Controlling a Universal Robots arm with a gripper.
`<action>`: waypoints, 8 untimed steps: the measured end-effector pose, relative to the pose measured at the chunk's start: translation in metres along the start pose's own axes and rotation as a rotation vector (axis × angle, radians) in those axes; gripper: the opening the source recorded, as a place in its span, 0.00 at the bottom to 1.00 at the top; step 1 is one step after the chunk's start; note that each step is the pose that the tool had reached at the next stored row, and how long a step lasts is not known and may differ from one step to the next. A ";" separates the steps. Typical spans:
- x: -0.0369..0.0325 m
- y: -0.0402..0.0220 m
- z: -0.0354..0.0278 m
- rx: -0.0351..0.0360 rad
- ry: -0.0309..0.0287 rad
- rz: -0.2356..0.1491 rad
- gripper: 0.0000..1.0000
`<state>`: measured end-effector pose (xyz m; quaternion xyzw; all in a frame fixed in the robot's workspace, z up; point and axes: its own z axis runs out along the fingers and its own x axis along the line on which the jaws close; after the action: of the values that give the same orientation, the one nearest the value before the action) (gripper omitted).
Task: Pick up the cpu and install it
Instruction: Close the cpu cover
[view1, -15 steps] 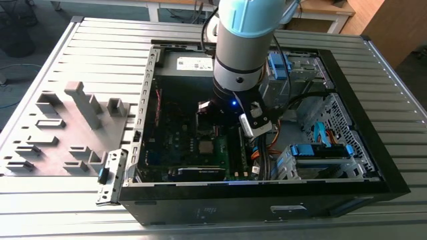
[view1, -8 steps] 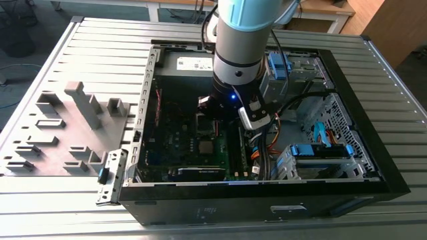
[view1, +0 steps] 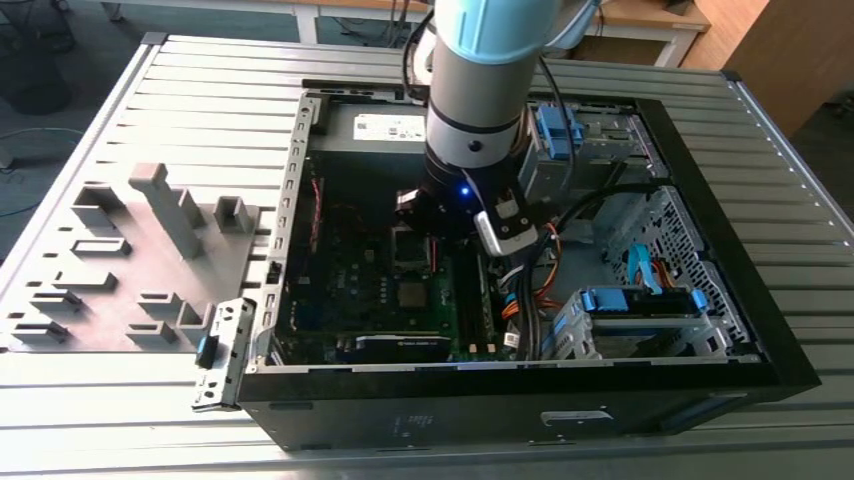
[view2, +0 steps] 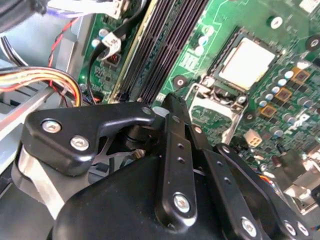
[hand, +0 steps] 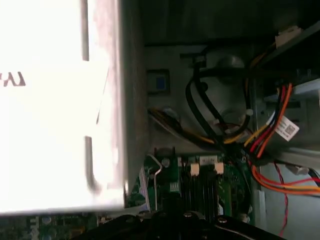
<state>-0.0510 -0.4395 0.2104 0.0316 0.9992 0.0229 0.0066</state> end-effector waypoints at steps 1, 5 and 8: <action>0.0001 0.0013 0.0005 -0.0005 0.0000 0.000 0.11; 0.0015 0.0058 0.0022 -0.0018 0.0000 0.000 0.11; 0.0027 0.0080 0.0032 -0.0021 -0.0001 0.000 0.11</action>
<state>-0.0531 -0.4311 0.2076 0.0316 0.9992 0.0240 0.0066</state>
